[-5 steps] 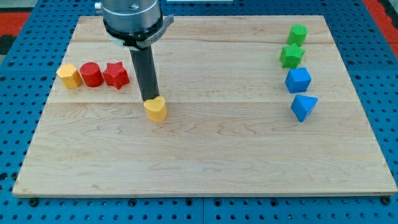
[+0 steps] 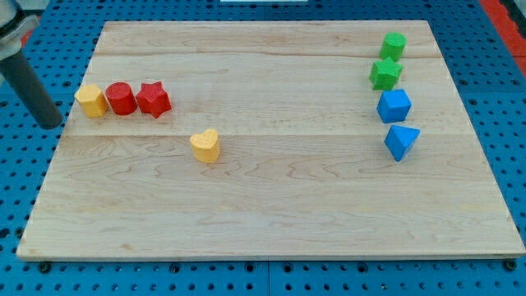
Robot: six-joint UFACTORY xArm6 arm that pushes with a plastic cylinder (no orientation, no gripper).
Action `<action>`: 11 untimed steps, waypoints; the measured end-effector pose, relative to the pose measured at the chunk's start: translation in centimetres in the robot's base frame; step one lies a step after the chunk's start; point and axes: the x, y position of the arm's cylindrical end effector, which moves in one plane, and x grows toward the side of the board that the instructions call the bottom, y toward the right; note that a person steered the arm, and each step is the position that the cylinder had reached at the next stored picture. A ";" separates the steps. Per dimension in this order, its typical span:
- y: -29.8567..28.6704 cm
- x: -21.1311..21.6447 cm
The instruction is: Move the yellow hexagon into the red circle
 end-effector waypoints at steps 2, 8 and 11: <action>1.5 -2.9; 14.5 -7.4; 17.7 -5.0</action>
